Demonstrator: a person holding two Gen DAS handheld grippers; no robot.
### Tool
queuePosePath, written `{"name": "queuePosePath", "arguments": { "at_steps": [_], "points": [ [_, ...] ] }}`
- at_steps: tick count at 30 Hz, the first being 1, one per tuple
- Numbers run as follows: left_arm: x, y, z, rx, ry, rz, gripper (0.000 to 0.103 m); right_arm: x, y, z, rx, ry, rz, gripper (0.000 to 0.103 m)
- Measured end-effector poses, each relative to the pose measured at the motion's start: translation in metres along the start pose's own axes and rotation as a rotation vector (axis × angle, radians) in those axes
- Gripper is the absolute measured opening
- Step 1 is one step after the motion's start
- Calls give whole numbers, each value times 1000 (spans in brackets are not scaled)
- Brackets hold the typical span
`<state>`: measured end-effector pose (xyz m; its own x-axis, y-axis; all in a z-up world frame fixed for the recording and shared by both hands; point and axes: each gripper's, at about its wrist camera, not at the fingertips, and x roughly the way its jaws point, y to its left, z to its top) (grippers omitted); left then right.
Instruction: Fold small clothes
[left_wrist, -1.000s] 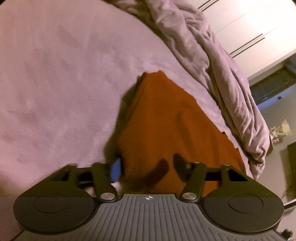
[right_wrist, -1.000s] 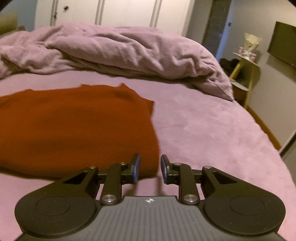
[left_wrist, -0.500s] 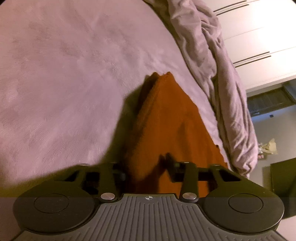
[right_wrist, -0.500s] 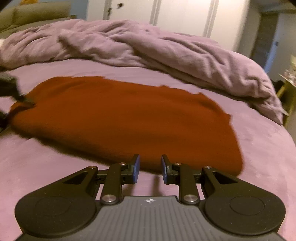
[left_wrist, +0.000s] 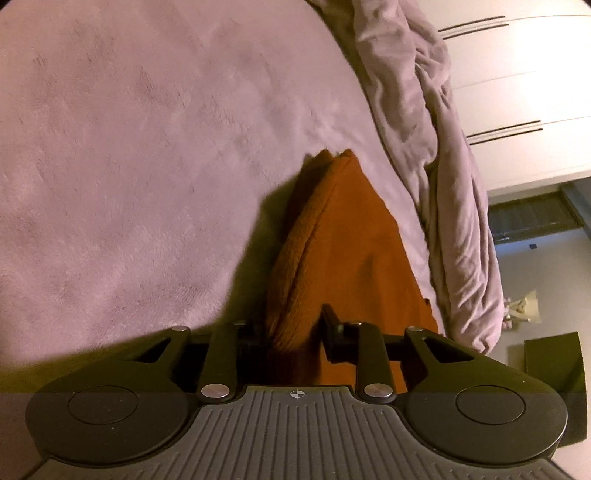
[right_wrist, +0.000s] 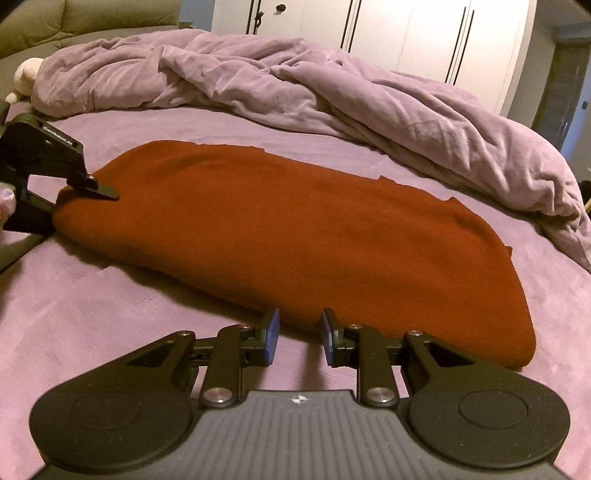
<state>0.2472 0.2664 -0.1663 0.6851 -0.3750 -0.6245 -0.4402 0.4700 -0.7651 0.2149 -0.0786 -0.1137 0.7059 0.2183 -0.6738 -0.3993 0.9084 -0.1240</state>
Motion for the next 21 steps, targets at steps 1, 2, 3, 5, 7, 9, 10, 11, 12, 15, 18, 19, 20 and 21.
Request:
{"name": "queuePosePath", "arguments": {
  "at_steps": [1, 2, 3, 5, 7, 9, 10, 11, 12, 15, 18, 19, 20, 21],
  "points": [
    [0, -1, 1, 11, 6, 6, 24, -1, 0, 0, 0, 0, 1, 23],
    [-1, -2, 1, 19, 6, 10, 20, -2, -1, -1, 2, -1, 2, 23],
    [-2, -5, 2, 29, 6, 14, 18, -4, -2, -2, 4, -1, 2, 23],
    [-8, -12, 2, 57, -5, 22, 17, -7, -6, -4, 9, -1, -3, 23],
    [-16, -26, 3, 91, -25, 21, 16, -11, -12, -7, 27, -3, -12, 23],
    [-23, -47, 2, 138, -48, 18, 16, -16, -19, -10, 44, -6, -23, 23],
    [-27, -62, 1, 170, -58, 15, 16, -19, -23, -12, 54, -10, -29, 23],
    [-30, -75, -1, 200, -66, 11, 15, -21, -28, -13, 65, -13, -34, 23],
    [-33, -89, -3, 233, -75, 3, 15, -24, -33, -15, 76, -17, -41, 23],
    [-32, -138, -20, 335, -84, -35, 15, -30, -47, -21, 114, -24, -55, 24],
    [-15, -180, -47, 424, -60, -75, 15, -36, -61, -27, 157, -35, -77, 24],
    [-4, -192, -59, 453, -47, -87, 15, -37, -66, -29, 175, -36, -85, 24],
    [6, -199, -70, 473, -31, -94, 15, -38, -70, -31, 191, -35, -89, 24],
    [18, -205, -81, 489, -15, -92, 15, -38, -74, -32, 204, -33, -89, 24]
  ]
}}
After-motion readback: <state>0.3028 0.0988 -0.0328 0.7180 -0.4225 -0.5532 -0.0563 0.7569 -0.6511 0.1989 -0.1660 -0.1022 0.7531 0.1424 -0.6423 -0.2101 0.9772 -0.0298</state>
